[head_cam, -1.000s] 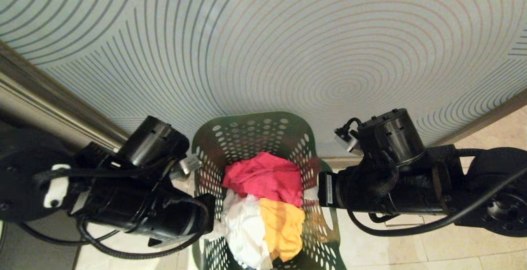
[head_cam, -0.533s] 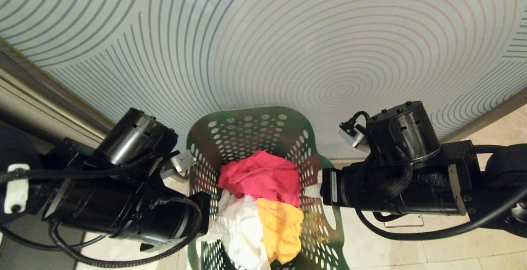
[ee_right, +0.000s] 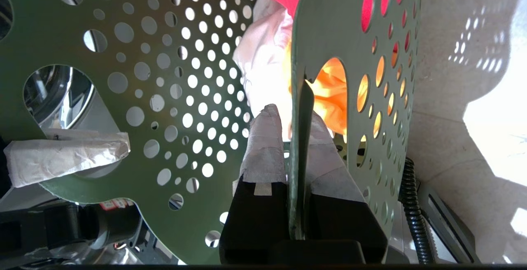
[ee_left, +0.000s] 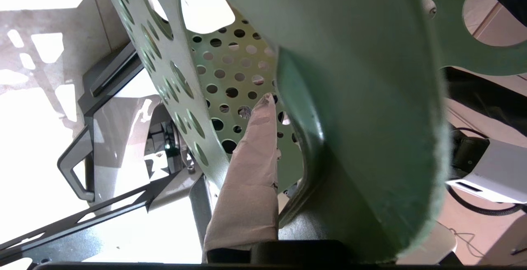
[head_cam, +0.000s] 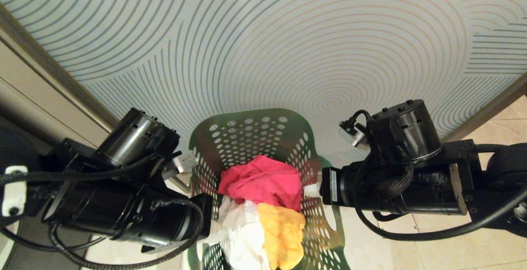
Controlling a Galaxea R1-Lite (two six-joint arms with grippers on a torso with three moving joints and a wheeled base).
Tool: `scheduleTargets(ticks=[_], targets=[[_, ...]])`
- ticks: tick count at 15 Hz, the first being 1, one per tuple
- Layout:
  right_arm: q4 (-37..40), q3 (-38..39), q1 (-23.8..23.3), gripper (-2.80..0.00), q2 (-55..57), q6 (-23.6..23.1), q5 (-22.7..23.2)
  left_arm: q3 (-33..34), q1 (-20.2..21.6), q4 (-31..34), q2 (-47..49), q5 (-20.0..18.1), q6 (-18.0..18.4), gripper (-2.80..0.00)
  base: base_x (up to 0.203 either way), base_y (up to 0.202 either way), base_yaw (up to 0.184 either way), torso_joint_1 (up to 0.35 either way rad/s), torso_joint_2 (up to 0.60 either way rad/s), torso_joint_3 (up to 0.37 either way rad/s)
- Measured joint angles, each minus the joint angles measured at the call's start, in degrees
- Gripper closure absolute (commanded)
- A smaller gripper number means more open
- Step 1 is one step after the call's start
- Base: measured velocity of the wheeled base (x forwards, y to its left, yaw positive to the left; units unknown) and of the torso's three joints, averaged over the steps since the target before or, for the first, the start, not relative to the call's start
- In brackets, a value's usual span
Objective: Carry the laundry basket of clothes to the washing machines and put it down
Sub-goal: Pick up the clothes basket and put it beside the washing machine
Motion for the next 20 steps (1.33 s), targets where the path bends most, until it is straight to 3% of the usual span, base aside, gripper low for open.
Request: scheduleTargets(ticks=[20], targets=[[0.2,0.09,1.22,0.0,0.0,0.09,-0.1,0.16,-2.04,0.16,-0.02,0.05,0.02,0.0,0.0,0.0,0.0,0.002,0.0,0.201]])
